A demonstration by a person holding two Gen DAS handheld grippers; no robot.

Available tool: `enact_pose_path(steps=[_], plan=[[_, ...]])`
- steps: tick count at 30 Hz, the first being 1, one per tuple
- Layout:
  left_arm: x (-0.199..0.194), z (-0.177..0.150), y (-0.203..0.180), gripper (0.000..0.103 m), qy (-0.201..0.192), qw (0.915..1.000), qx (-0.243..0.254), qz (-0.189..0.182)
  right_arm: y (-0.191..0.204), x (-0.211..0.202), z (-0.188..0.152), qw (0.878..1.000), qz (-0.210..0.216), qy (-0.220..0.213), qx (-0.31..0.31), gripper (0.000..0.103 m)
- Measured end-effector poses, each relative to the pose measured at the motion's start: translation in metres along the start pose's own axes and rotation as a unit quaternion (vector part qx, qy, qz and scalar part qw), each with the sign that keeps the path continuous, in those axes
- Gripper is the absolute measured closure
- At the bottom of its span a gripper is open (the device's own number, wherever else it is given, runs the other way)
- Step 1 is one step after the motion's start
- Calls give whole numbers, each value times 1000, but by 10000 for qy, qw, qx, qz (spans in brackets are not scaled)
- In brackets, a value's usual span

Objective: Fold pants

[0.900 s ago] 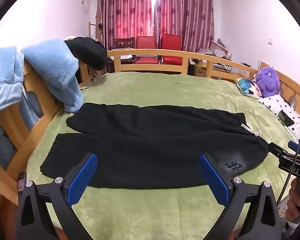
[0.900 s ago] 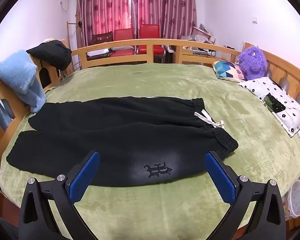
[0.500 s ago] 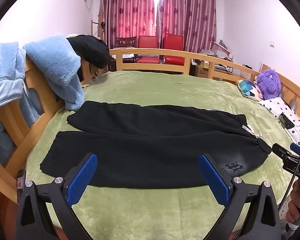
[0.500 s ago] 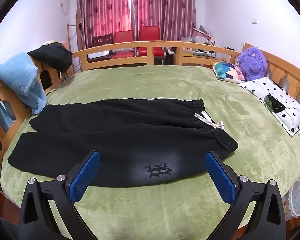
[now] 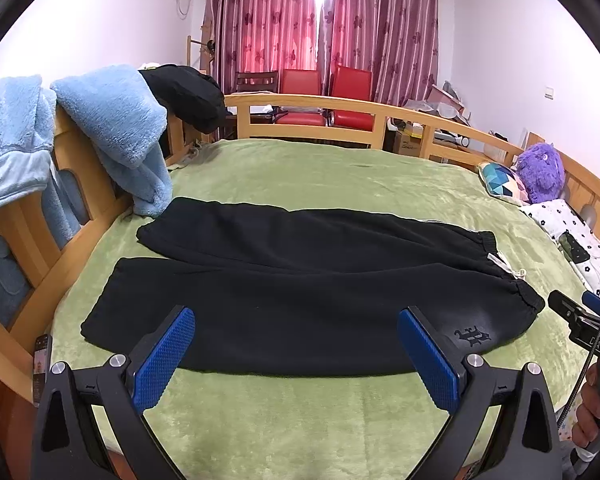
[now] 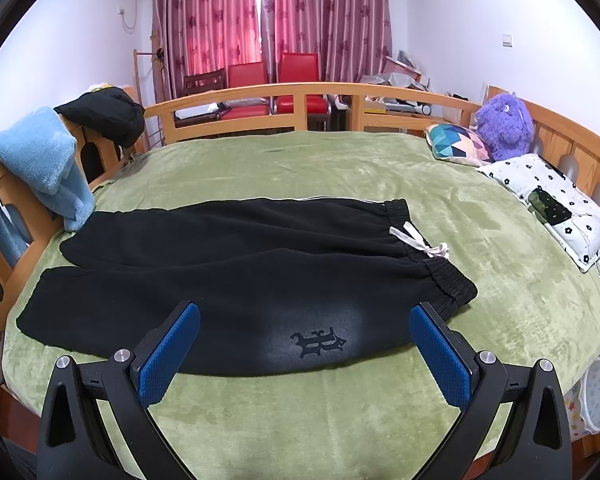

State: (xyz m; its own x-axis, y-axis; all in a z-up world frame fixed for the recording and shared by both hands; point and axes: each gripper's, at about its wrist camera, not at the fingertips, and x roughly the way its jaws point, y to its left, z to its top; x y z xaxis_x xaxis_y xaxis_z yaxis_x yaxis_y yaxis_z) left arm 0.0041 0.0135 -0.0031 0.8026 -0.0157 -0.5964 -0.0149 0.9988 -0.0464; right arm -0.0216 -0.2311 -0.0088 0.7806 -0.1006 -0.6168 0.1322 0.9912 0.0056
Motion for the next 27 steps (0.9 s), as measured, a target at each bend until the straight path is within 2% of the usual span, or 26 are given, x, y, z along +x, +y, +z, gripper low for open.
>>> enact_pose_path(steps=[27], plan=[[2, -2, 6, 1, 44, 10000, -79, 41, -6, 5, -1, 9999, 20, -55, 93, 0]])
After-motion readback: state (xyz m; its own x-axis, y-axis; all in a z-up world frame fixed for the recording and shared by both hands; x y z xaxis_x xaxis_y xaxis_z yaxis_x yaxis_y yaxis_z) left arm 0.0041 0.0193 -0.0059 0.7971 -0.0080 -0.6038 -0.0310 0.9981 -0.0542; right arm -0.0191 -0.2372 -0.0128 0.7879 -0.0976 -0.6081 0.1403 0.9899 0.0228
